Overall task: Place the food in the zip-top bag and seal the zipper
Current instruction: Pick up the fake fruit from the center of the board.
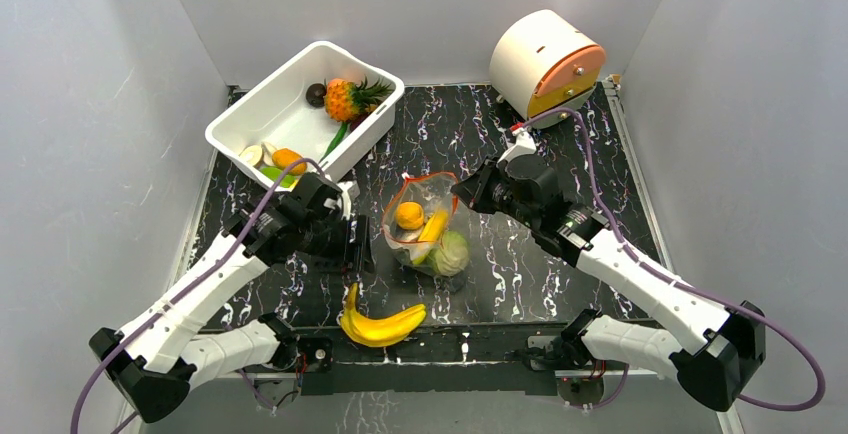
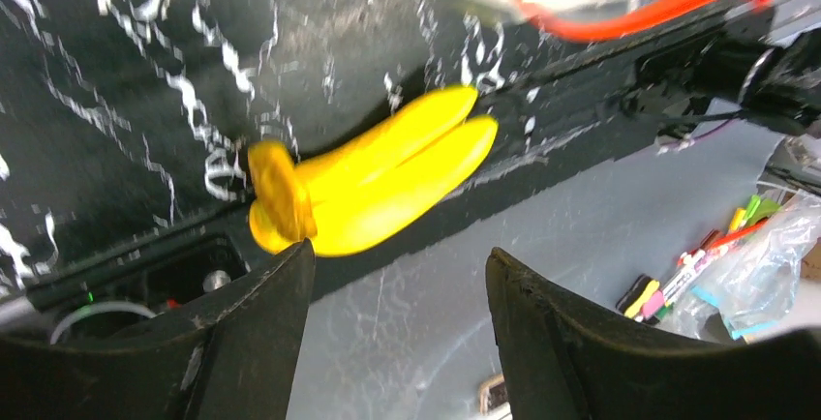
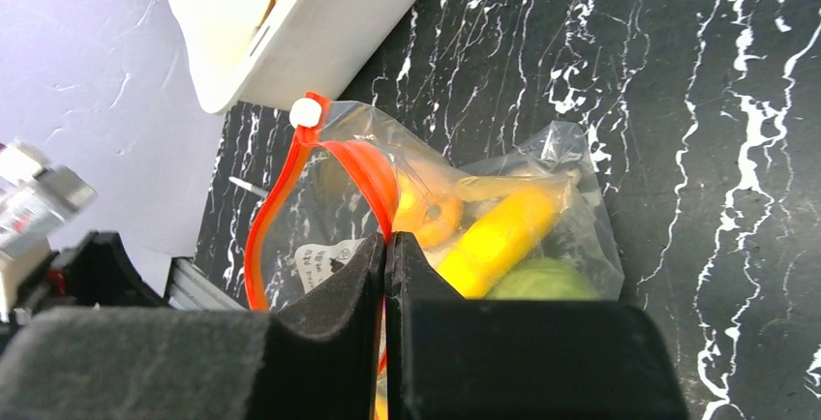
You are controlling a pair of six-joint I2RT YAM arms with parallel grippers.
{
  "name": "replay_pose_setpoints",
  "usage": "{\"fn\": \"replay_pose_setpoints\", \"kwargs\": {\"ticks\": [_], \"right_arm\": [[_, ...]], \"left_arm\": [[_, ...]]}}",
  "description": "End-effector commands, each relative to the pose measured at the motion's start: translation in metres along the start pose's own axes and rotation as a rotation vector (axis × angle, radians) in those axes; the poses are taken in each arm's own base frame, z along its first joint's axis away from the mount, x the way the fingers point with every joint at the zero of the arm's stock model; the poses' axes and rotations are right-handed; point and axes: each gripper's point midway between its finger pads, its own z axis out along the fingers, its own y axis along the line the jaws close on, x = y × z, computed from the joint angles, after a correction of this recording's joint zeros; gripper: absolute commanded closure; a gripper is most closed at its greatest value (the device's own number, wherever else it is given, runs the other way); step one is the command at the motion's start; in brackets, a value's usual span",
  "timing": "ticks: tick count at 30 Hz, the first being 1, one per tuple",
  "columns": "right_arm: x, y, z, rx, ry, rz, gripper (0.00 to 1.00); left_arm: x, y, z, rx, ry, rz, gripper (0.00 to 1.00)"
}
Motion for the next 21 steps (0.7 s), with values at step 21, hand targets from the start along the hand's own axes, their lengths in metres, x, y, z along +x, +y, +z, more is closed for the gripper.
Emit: {"fn": "replay_pose_setpoints", "kwargs": {"ticks": [21], "right_arm": [[-0.032,0.013,-0.025,-0.069,-0.137,-0.022,1.0]], "left_arm": [[0.066,0.055,0.051,-0.183,0.16,-0.158,0.44]]}}
